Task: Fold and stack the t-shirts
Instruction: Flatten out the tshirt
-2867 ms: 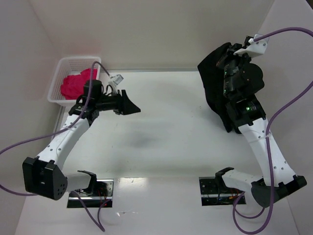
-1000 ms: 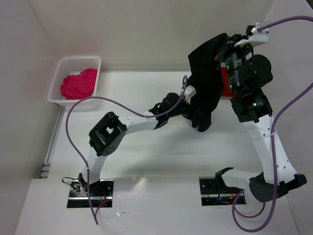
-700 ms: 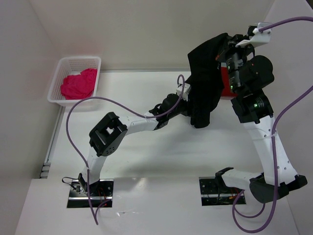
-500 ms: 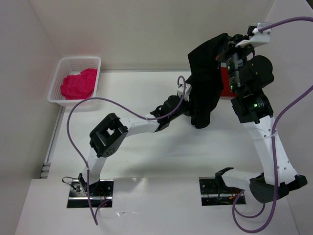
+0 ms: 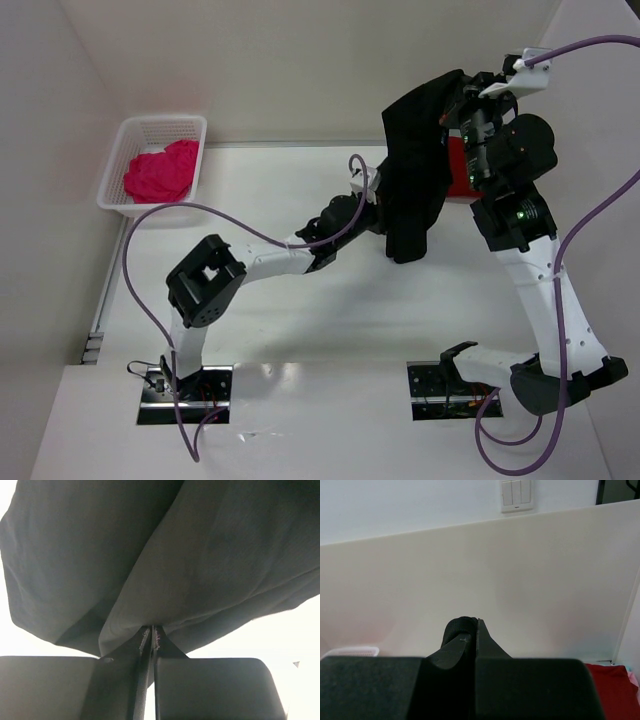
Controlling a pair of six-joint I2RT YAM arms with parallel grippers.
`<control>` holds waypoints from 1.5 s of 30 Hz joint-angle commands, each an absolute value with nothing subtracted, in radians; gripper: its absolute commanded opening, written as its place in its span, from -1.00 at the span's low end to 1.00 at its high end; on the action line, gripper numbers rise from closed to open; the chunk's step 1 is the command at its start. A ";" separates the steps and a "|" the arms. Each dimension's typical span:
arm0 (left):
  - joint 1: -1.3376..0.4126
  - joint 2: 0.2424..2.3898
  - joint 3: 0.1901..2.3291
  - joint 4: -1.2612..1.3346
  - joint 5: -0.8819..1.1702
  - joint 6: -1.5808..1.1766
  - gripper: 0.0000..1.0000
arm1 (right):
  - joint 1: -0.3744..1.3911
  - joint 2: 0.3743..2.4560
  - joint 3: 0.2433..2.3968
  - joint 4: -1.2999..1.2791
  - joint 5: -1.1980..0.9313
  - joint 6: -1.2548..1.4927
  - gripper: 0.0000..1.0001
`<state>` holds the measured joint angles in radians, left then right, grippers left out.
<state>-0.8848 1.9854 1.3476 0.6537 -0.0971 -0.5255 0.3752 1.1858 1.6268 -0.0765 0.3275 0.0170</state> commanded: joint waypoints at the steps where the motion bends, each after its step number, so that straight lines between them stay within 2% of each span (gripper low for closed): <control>1: -0.879 1.925 1.344 0.750 -0.054 -0.494 -0.82 | 0.379 1.160 1.629 -0.011 0.322 0.008 -1.00; 4: -0.858 1.859 1.302 0.741 -0.044 -0.456 -0.95 | 0.379 1.160 1.618 -0.011 0.331 0.008 -1.00; 7: -0.816 1.781 1.252 0.723 -0.025 -0.456 -1.00 | 0.379 1.150 1.608 -0.002 0.331 0.008 -1.00; 10: -0.772 1.756 1.261 0.704 0.078 -0.442 -0.98 | 0.379 1.150 1.608 0.008 0.331 0.008 -1.00; 13: -0.772 1.766 1.307 0.658 0.210 -0.419 -0.28 | 0.379 1.150 1.608 0.008 0.322 0.008 -1.00; 15: -0.791 1.766 1.307 0.658 0.210 -0.397 -0.02 | 0.379 1.150 1.608 0.008 0.322 0.008 -1.00; 20: -0.807 1.839 1.370 0.634 0.353 -0.347 0.26 | 0.379 1.150 1.608 0.008 0.322 0.008 -1.00; 25: -0.816 1.865 1.390 0.634 0.394 -0.347 0.34 | 0.379 1.150 1.608 0.008 0.322 0.008 -1.00; 27: -0.825 1.879 1.399 0.634 0.338 -0.347 0.34 | 0.379 1.160 1.617 0.008 0.313 0.008 -1.00; 31: -0.825 1.919 1.463 0.634 0.318 -0.347 -0.01 | 0.379 1.160 1.617 0.008 0.313 0.017 -1.00; 32: -0.825 1.933 1.474 0.634 0.318 -0.347 -0.27 | 0.379 1.160 1.626 0.008 0.313 0.017 -1.00; 35: -0.825 1.944 1.485 0.653 0.305 -0.367 -0.67 | 0.379 1.160 1.626 0.008 0.313 0.017 -1.00; 36: -0.825 1.944 1.485 0.653 0.296 -0.367 -0.88 | 0.379 1.160 1.626 0.008 0.313 0.017 -1.00; 37: -0.825 1.934 1.485 0.653 0.284 -0.367 -0.96 | 0.379 1.160 1.626 0.008 0.313 0.008 -1.00; 45: -0.732 1.714 1.347 0.580 0.221 -0.344 -1.00 | 0.379 1.160 1.626 0.028 0.347 -0.003 -1.00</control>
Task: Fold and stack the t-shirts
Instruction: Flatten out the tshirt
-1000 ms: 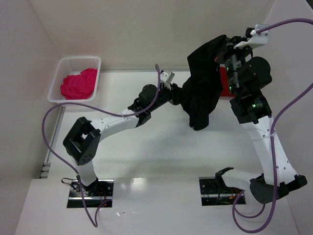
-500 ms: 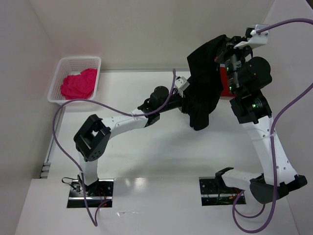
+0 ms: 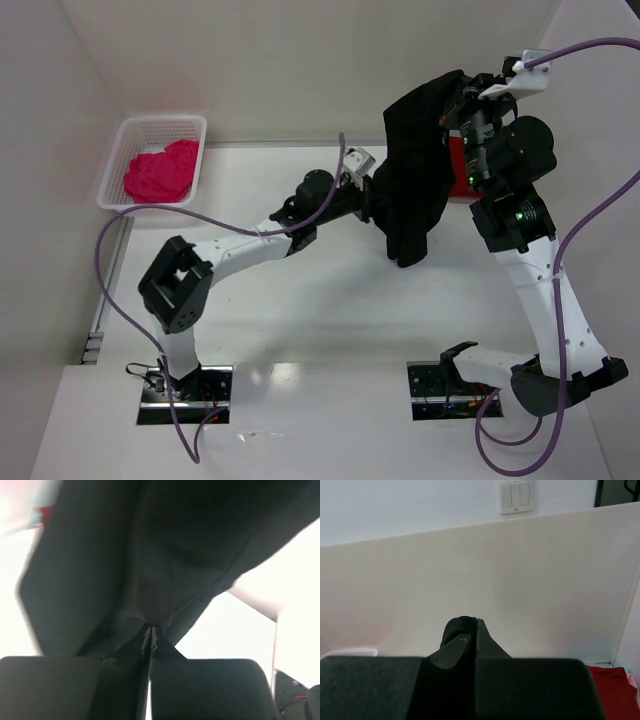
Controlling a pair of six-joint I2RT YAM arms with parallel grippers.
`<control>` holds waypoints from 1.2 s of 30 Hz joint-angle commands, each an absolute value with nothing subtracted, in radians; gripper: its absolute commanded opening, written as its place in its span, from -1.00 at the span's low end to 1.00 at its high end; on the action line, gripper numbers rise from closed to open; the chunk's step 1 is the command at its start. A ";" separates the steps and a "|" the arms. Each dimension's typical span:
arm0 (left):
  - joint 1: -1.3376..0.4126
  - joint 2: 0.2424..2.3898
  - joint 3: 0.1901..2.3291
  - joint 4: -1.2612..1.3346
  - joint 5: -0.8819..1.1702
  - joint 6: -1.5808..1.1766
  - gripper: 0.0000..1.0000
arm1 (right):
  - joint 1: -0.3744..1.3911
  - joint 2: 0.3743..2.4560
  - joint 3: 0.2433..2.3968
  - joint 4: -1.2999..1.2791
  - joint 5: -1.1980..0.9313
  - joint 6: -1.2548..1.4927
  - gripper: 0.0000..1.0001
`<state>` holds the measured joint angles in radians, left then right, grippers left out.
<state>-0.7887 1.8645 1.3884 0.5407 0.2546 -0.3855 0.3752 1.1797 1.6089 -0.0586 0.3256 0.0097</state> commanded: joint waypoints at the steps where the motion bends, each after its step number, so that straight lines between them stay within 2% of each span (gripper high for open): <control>1: -0.717 1.683 1.335 0.562 0.221 -0.333 -1.00 | 0.379 1.160 1.626 0.028 0.347 -0.003 -1.00; 8: -0.629 1.320 1.258 0.283 0.075 -0.269 -1.00 | 0.379 1.149 1.626 0.018 0.367 0.026 -1.00; 11: -0.598 1.200 1.258 0.156 0.011 -0.230 -1.00 | 0.379 1.128 1.598 0.006 0.278 0.046 -1.00; 13: -0.586 1.161 1.304 0.079 -0.029 -0.230 -1.00 | 0.379 1.127 1.579 -0.004 0.218 0.083 -1.00; 17: -0.577 1.103 1.480 -0.253 -0.084 -0.317 -1.00 | 0.388 1.118 1.597 -0.092 0.148 0.279 -1.00; 20: -0.577 1.033 1.505 -0.366 -0.116 -0.374 -1.00 | 0.388 1.086 1.597 -0.133 0.107 0.316 -1.00; 22: -0.577 1.032 1.534 -0.435 -0.168 -0.374 -1.00 | 0.388 1.097 1.624 -0.194 0.176 0.316 -1.00; 25: -0.565 1.155 1.531 -0.538 -0.222 -0.400 -1.00 | 0.388 1.133 1.597 -0.264 0.259 0.307 -1.00; 30: -0.470 1.383 1.398 -0.405 0.050 -0.443 -1.00 | 0.388 1.213 1.441 -0.288 0.360 0.337 -1.00; 36: -0.376 1.607 1.347 -0.293 0.139 -0.427 -1.00 | 0.388 1.304 1.250 -0.164 0.393 0.337 -1.00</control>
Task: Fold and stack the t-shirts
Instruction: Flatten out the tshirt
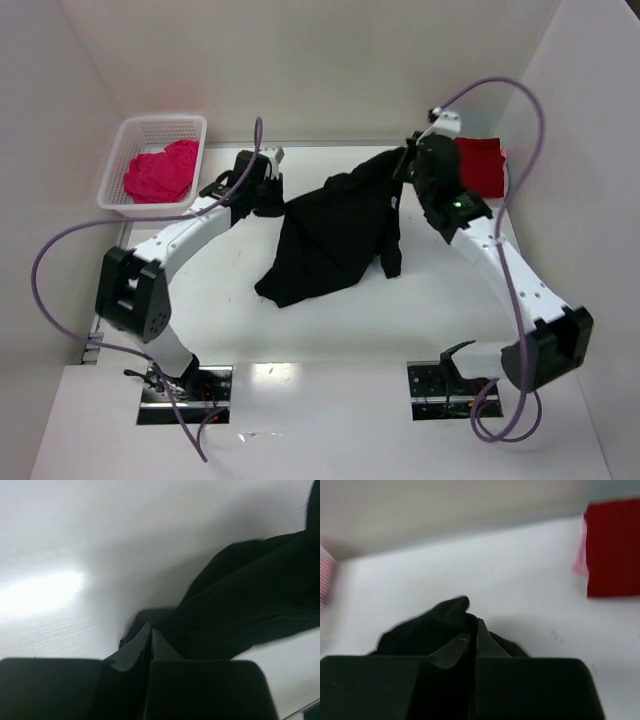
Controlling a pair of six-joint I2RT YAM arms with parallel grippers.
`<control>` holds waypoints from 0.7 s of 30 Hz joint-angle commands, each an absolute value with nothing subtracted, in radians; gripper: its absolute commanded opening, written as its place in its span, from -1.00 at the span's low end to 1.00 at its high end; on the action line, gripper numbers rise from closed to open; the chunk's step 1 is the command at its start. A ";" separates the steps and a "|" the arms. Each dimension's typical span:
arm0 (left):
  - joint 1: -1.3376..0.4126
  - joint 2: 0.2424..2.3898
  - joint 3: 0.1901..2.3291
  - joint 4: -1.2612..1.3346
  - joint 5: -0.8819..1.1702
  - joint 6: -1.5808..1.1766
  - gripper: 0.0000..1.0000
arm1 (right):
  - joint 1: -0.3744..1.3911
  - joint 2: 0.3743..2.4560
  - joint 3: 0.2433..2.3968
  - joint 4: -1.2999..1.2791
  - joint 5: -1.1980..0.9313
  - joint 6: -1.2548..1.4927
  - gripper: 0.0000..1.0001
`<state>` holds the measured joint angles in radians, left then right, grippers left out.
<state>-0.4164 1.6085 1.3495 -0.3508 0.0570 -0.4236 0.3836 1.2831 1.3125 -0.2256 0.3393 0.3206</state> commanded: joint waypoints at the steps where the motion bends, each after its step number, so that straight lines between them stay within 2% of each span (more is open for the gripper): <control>1: -0.361 1.627 1.347 -0.267 0.150 -0.426 -1.00 | 0.379 1.316 1.235 -0.120 0.393 0.337 -1.00; 7: -0.230 1.848 1.479 -0.247 0.254 -0.376 -1.00 | 0.356 1.479 1.255 -0.037 0.382 0.341 -1.00; 11: -0.172 1.986 1.597 -0.311 0.430 -0.307 -0.95 | 0.345 1.572 1.313 -0.002 0.382 0.341 -1.00; 13: -0.152 2.019 1.615 -0.337 0.471 -0.298 -0.79 | 0.336 1.613 1.322 0.018 0.382 0.331 -1.00; 18: -0.152 1.927 1.514 -0.319 0.485 -0.287 0.01 | 0.327 1.637 1.333 0.041 0.373 0.313 -1.00; 21: -0.199 1.824 1.434 -0.331 0.437 -0.275 0.20 | 0.327 1.646 1.333 0.041 0.360 0.313 -1.00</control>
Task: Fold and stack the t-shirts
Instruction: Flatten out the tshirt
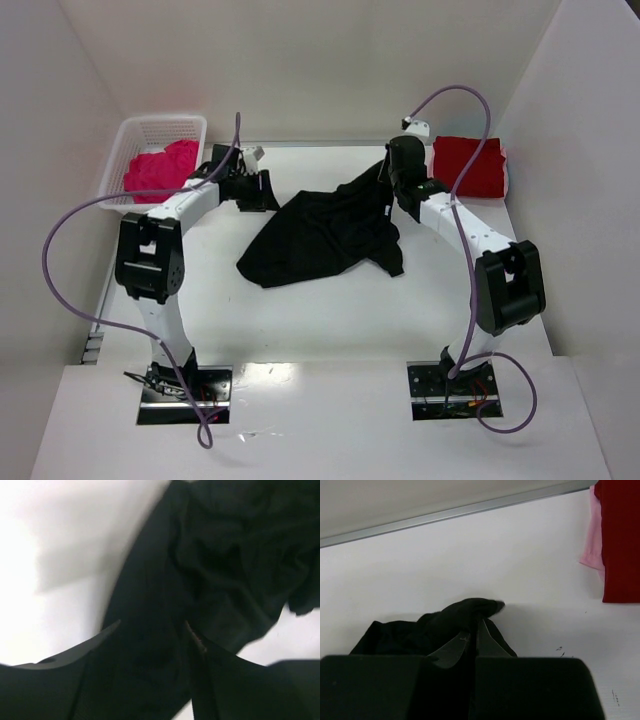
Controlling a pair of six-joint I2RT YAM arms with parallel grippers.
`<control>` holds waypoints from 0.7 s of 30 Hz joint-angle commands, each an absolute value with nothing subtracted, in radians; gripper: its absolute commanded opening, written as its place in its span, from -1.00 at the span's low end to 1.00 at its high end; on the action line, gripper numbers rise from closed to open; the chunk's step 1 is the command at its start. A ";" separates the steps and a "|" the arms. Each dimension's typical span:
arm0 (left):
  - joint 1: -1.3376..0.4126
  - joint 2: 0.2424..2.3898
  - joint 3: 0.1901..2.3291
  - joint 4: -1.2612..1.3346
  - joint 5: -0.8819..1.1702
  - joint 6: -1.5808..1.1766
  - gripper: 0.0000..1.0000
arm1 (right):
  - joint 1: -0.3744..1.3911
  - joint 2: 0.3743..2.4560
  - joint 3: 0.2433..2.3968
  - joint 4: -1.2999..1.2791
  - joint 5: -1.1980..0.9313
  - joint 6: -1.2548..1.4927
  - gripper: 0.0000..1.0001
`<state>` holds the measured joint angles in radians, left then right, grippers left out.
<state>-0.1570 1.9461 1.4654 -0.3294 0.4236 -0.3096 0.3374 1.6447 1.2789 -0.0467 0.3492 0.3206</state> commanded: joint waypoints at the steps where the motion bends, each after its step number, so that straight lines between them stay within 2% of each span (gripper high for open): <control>1: -0.219 1.774 1.421 -0.350 0.393 -0.255 0.22 | 0.327 1.646 1.333 0.051 0.360 0.313 -1.00; 5: -0.385 1.675 1.341 -0.386 0.214 -0.210 0.36 | 0.327 1.646 1.333 0.060 0.351 0.304 -1.00; 12: -0.556 1.675 1.243 -0.474 -0.070 -0.255 0.36 | 0.327 1.637 1.313 0.071 0.331 0.293 -1.00; 15: -0.578 1.686 1.232 -0.508 -0.205 -0.299 0.34 | 0.327 1.628 1.302 0.071 0.331 0.293 -1.00; 21: -0.578 1.707 1.232 -0.529 -0.307 -0.345 0.28 | 0.327 1.609 1.284 0.071 0.331 0.293 -1.00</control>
